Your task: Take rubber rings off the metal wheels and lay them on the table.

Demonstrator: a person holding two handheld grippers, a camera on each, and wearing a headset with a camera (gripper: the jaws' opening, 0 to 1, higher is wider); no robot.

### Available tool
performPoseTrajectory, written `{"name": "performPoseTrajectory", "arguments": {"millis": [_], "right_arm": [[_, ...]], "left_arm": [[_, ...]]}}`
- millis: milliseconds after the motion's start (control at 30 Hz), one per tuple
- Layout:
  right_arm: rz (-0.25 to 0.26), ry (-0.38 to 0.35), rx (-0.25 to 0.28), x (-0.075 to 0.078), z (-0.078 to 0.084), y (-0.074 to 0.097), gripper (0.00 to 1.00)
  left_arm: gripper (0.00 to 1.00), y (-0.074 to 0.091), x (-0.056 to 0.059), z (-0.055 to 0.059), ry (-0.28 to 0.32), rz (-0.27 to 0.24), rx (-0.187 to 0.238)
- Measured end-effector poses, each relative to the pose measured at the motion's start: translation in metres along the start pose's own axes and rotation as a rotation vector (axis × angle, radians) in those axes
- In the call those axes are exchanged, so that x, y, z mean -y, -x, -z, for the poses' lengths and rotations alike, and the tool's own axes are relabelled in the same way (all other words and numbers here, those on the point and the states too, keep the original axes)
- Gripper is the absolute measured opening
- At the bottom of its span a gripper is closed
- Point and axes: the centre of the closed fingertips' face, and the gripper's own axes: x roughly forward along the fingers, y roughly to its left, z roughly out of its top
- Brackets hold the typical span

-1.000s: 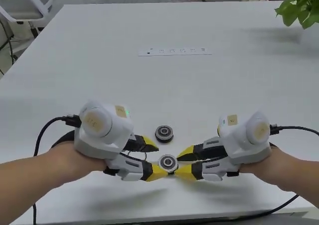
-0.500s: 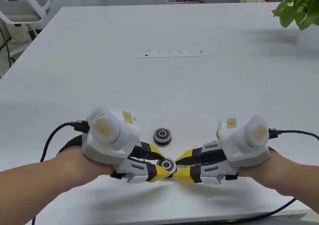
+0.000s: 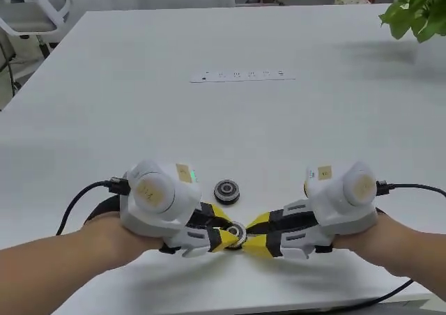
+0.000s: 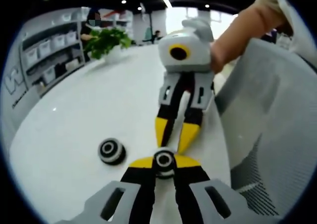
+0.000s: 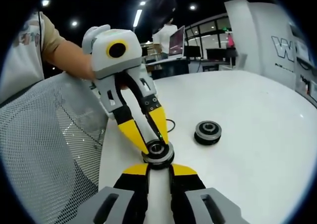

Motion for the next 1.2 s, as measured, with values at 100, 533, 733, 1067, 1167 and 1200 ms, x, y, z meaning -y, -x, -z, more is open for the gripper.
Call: {"name": "performPoseTrajectory", "arguments": {"millis": [100, 533, 733, 1067, 1167, 1200], "right_arm": [[0.0, -0.005, -0.001, 0.0, 0.001, 0.0, 0.09], [0.008, -0.175, -0.019, 0.005, 0.001, 0.004, 0.0], [0.021, -0.334, 0.016, 0.009, 0.001, 0.004, 0.0], [0.015, -0.502, 0.107, 0.014, -0.004, 0.011, 0.0], [0.012, -0.525, 0.131, 0.014, -0.008, 0.013, 0.0], [0.006, -0.532, 0.14, 0.013, -0.009, 0.013, 0.0]], "left_arm": [[0.14, -0.001, 0.0, 0.001, -0.001, -0.002, 0.002], [0.14, -0.002, 0.0, 0.002, -0.011, -0.02, 0.005], [0.13, -0.002, -0.001, 0.002, -0.021, -0.035, 0.003], [0.13, -0.004, -0.002, 0.002, -0.016, -0.044, 0.002], [0.13, -0.004, -0.002, 0.002, -0.014, -0.044, 0.002], [0.13, -0.004, -0.002, 0.002, -0.013, -0.045, 0.002]]}}
